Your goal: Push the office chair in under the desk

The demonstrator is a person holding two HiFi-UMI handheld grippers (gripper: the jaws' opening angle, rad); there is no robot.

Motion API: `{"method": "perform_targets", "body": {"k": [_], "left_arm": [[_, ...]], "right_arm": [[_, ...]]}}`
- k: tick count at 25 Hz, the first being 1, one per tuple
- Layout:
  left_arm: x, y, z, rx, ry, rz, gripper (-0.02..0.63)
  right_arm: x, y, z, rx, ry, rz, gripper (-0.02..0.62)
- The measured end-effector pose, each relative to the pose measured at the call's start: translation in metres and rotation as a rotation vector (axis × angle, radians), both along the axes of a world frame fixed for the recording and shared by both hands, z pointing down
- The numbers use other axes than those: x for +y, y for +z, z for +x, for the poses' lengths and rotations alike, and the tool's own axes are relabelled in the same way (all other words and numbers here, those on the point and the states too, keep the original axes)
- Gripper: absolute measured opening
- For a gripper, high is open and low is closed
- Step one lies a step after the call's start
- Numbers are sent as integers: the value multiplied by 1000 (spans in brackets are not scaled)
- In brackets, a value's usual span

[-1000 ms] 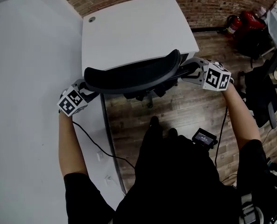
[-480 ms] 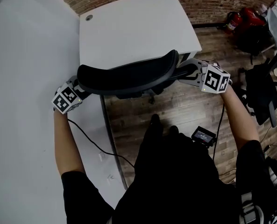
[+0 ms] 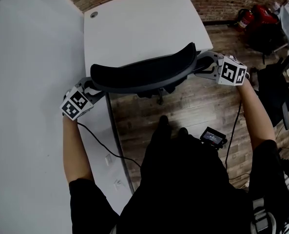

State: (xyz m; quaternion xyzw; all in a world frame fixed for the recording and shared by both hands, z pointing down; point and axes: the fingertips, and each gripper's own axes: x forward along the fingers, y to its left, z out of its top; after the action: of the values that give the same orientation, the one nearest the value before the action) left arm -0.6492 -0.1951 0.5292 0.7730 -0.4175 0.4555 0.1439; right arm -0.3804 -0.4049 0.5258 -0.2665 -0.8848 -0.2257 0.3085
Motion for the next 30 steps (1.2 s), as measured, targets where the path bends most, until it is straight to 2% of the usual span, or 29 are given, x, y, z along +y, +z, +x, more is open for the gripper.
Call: {"method": "perform_targets", "body": {"k": [5,14,20,23,26,28,30], "left_arm": [[1,-3,19,11,-8,14,209],[3,13,-2,-20,7,22,209],[14,10,1,-37,8,-53,215],[24,-7,-9,-59,-21,-52,218],[31,-32,-12,-40,-79,19,218],[31,-55,-9,-1,-128,120,218],[30,-82,0,69,-182,248,218]], "right_arm": [[-5,1,13,5,-7,24,166],[-2,14,-5,31,-7,39,166],[2,8,7,94,-4,22,184],[0,-14,16,56,8,0,189],[-5,-49,26,-44,54,-72,172],[-7,-75,32,-127,95,-119,157],[-5,-101,38,-224,136,-195,115]]}}
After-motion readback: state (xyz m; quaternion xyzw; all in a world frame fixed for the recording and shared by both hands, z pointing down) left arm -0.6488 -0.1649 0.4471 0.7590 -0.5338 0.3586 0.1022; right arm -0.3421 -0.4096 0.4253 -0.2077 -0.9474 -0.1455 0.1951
